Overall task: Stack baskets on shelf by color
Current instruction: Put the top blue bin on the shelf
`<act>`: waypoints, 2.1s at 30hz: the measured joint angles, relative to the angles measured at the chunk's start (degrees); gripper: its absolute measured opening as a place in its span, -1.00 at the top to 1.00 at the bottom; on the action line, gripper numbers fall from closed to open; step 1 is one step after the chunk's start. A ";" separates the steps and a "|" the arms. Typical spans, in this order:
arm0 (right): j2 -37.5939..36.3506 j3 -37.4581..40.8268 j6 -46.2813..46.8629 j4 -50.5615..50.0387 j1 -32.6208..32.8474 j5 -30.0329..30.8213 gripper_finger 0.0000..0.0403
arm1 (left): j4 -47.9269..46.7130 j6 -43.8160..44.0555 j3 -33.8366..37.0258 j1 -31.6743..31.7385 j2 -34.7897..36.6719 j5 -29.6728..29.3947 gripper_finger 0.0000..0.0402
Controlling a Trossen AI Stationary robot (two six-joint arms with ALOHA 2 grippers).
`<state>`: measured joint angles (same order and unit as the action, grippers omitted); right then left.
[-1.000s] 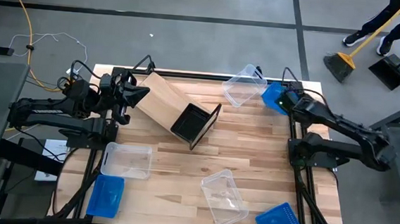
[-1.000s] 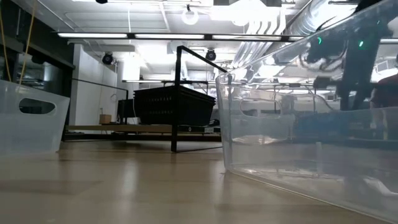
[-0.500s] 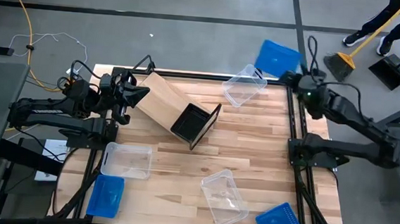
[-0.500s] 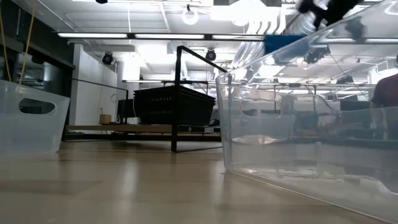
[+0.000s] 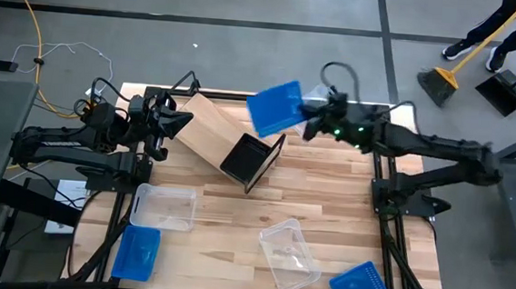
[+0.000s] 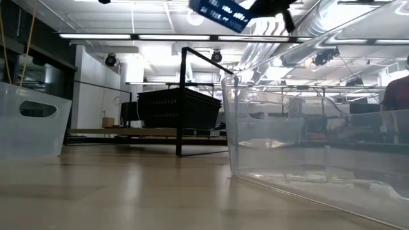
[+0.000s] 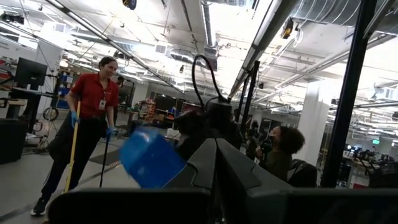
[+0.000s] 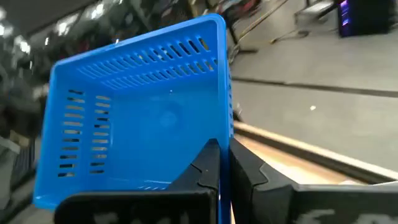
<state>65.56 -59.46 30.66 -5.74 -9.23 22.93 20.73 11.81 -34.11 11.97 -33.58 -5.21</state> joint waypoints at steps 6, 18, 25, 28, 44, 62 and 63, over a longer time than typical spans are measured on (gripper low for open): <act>3.46 -2.04 -1.23 0.01 0.88 -1.81 1.00 | 0.01 0.00 0.00 0.00 0.00 0.04 1.00; 11.02 -8.54 -2.07 -0.24 -2.76 -4.55 1.00 | 0.23 0.17 0.00 -0.01 0.00 0.07 1.00; 27.98 -24.39 -6.94 -12.46 -4.02 -7.42 1.00 | 1.97 0.18 0.00 0.00 0.00 0.09 1.00; 35.32 -31.67 -10.03 -16.23 -4.02 -8.34 1.00 | 2.79 0.20 0.00 -0.01 0.02 0.09 1.00; 57.75 -53.05 -14.02 -27.70 -4.02 -17.98 1.00 | 2.87 0.07 0.00 -0.01 0.02 0.09 1.00; 58.31 -52.64 -11.15 -29.65 -4.02 -20.27 0.91 | 2.84 0.02 0.00 -0.02 0.02 0.09 1.00; 58.31 -52.64 -11.18 -29.68 -4.02 -20.39 0.90 | 2.84 0.02 0.00 -0.01 0.02 0.09 1.00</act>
<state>123.87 -112.09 19.49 -35.42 -13.26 2.55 23.57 11.84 -34.11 11.96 -33.56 -5.13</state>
